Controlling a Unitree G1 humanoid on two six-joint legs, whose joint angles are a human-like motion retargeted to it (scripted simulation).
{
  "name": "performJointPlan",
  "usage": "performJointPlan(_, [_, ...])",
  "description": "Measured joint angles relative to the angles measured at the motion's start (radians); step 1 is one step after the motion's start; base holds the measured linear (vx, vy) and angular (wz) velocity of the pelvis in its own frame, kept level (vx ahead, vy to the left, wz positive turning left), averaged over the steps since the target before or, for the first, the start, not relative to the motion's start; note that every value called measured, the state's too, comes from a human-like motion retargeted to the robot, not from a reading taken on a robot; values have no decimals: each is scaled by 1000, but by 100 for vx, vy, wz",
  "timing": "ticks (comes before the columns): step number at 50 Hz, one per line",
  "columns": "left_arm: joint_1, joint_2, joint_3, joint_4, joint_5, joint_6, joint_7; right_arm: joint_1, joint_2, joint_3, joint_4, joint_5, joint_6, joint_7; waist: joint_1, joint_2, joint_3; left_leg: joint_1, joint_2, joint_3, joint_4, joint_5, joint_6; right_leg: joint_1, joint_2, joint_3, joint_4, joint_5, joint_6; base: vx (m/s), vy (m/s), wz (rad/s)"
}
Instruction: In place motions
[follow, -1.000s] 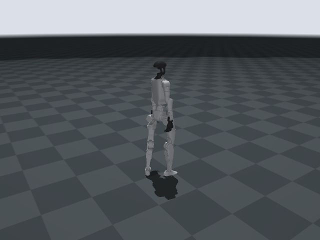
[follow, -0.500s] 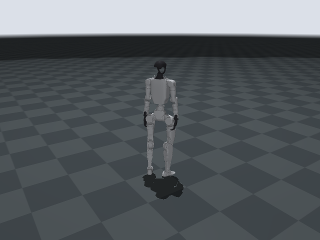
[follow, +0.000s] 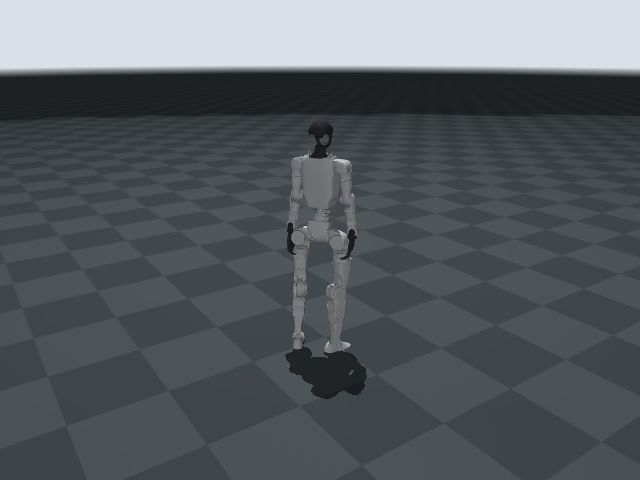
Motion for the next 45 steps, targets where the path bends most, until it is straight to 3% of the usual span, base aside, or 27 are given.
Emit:
performJointPlan(6, [13, 2, -4, 3, 0, 3, -9, -19, 4, 13, 5, -23, 10, 2, -56, 32, -31, 10, 29, 107, -10, -21, -16, -76, 15, 100, 21, 19, -5, -3, 29, -93])
performJointPlan(20, [0, 32, -15, -20, 2, 15, -23, -91, 14, 86, 18, -59, 20, 1, -208, 106, -34, 95, 108, 490, 1, -86, -91, -240, 116, 390, 49, 102, -15, 5, 31, -144])
performJointPlan(37, [-68, -9, -11, -101, -16, -7, -41, -106, 14, 34, 89, -44, 55, -45, -420, 252, -3, 83, 136, 652, 13, -110, -129, -347, 232, 627, 30, 203, 29, 7, 20, -82])
performJointPlan(45, [-54, -45, -11, -68, 15, -2, -75, -123, 37, 32, 79, -6, 52, -37, -473, 285, 16, 78, 132, 700, 22, -117, -145, -382, 247, 644, 23, 241, 66, 2, 12, -63])
